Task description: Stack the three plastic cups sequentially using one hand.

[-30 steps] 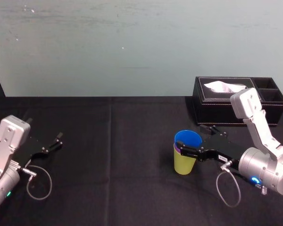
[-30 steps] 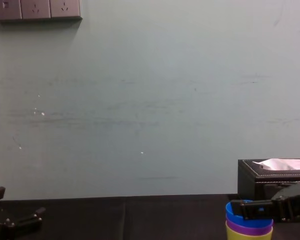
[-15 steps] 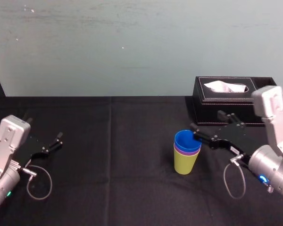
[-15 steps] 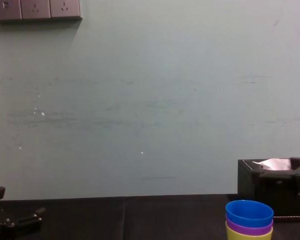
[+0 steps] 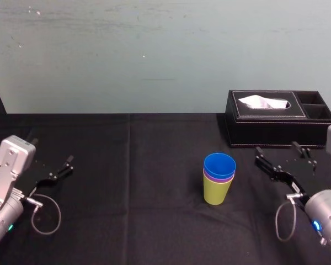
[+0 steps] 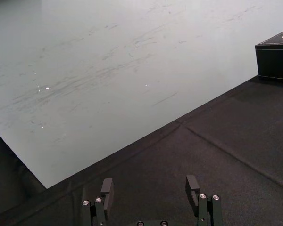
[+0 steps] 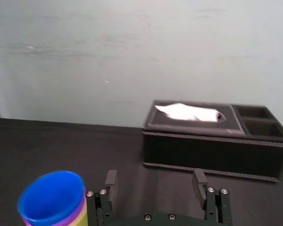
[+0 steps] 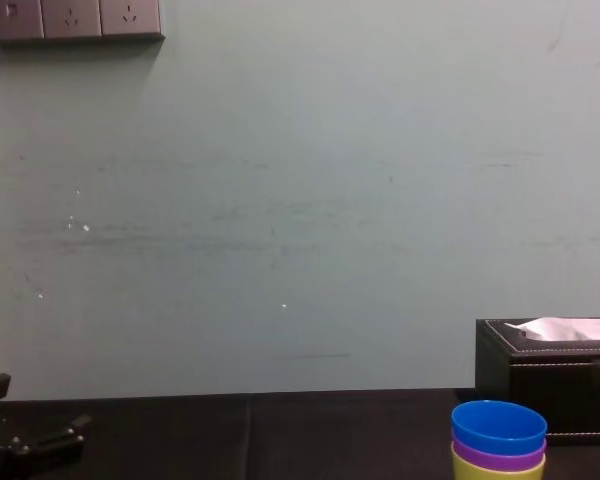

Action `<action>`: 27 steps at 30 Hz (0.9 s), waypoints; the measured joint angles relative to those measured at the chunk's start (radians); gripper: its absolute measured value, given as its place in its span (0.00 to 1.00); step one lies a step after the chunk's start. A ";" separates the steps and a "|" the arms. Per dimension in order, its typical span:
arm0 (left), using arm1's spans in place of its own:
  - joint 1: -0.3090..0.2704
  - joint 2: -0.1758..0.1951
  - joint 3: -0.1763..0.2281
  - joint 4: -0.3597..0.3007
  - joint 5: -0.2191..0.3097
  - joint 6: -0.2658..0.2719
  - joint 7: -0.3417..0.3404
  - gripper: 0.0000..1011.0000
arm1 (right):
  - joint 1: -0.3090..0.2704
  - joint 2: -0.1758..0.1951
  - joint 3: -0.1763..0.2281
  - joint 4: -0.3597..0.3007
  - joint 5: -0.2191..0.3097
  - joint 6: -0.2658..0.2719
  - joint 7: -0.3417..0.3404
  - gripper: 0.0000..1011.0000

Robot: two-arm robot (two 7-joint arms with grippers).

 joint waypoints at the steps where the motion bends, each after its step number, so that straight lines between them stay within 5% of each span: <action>1: 0.000 0.000 0.000 0.000 0.000 0.000 0.000 0.99 | -0.004 -0.005 0.003 0.003 -0.003 -0.001 -0.007 0.99; 11: 0.000 0.000 0.000 0.000 0.000 0.000 0.000 0.99 | -0.027 -0.042 0.028 0.035 -0.041 0.017 -0.052 0.99; 27: 0.000 0.000 0.000 0.000 0.000 0.000 0.000 0.99 | -0.027 -0.041 0.027 0.034 -0.041 0.016 -0.052 0.99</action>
